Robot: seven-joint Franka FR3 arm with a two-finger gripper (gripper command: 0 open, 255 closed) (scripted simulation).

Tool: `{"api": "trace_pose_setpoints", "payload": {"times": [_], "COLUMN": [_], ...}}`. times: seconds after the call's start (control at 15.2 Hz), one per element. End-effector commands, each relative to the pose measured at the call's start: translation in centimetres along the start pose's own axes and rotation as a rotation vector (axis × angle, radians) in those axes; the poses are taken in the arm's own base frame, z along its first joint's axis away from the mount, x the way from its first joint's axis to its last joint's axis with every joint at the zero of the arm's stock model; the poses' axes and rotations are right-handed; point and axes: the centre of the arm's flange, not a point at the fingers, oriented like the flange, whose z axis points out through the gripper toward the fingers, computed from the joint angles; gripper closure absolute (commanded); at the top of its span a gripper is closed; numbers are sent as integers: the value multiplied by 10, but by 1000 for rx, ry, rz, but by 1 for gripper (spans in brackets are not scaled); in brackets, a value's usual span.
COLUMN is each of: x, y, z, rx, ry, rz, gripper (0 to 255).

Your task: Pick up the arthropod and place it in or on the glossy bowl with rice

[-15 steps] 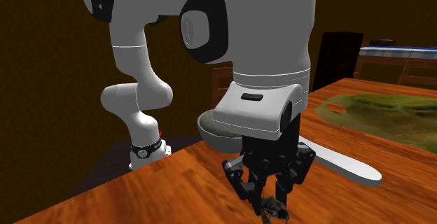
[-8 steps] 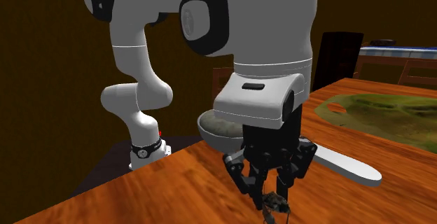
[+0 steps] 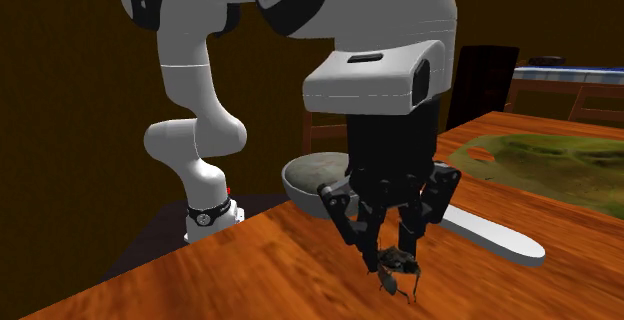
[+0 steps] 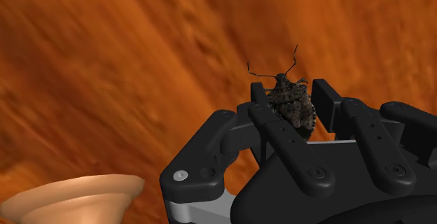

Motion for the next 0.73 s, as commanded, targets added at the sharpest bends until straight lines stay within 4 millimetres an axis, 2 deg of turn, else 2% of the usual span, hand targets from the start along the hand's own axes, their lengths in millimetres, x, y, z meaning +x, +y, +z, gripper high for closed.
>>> {"api": "trace_pose_setpoints", "payload": {"times": [0.0,0.66], "x": [0,1], "y": [-2,-6], "z": [-11,-64], "rx": [0,0], "ry": [0,0], "rz": [0,0], "gripper": [255,255]}}
